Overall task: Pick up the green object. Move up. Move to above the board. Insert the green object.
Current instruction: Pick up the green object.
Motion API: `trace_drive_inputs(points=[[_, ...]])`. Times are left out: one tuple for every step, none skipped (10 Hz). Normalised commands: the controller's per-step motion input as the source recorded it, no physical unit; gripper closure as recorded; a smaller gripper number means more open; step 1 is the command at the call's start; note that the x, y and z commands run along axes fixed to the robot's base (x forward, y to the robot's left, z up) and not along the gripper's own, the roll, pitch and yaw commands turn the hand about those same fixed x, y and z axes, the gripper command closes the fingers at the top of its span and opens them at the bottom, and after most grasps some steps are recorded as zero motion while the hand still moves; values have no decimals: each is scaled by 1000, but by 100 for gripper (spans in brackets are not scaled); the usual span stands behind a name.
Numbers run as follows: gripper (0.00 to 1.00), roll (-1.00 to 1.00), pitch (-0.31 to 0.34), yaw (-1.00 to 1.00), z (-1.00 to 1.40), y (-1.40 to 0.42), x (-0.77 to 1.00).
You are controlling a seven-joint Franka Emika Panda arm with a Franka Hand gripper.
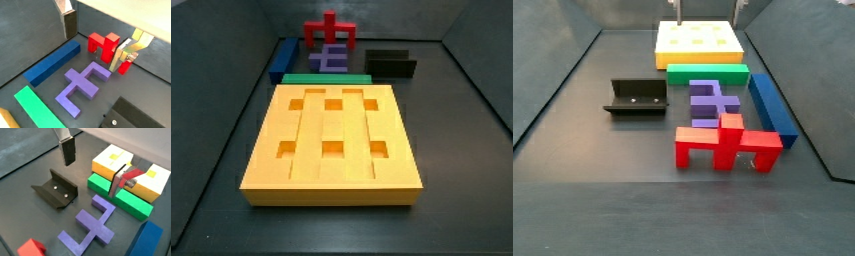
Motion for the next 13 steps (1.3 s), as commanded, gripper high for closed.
trace_drive_inputs(points=[[0,0,0,0,0,-480,54],[0,-14,-47,0,-226,-537,9],[0,-24,-66,-43,-306,-483,0],[0,-21,-71,-160,-326,-409,0],[0,0,-4,-374,-369,-420,54],[0,0,0,-549,-343,-417,60],[0,0,-10,-669,-317,-386,20],[0,0,-30,-829,-346,-314,0],[0,0,-43,-909,-374,-237,0],[0,-29,-50,-1000,-429,-57,0],[0,-51,-41,-1000,-431,0,0],[0,-57,-46,-1000,-429,0,0],[0,-87,-20,-1000,-283,0,0]])
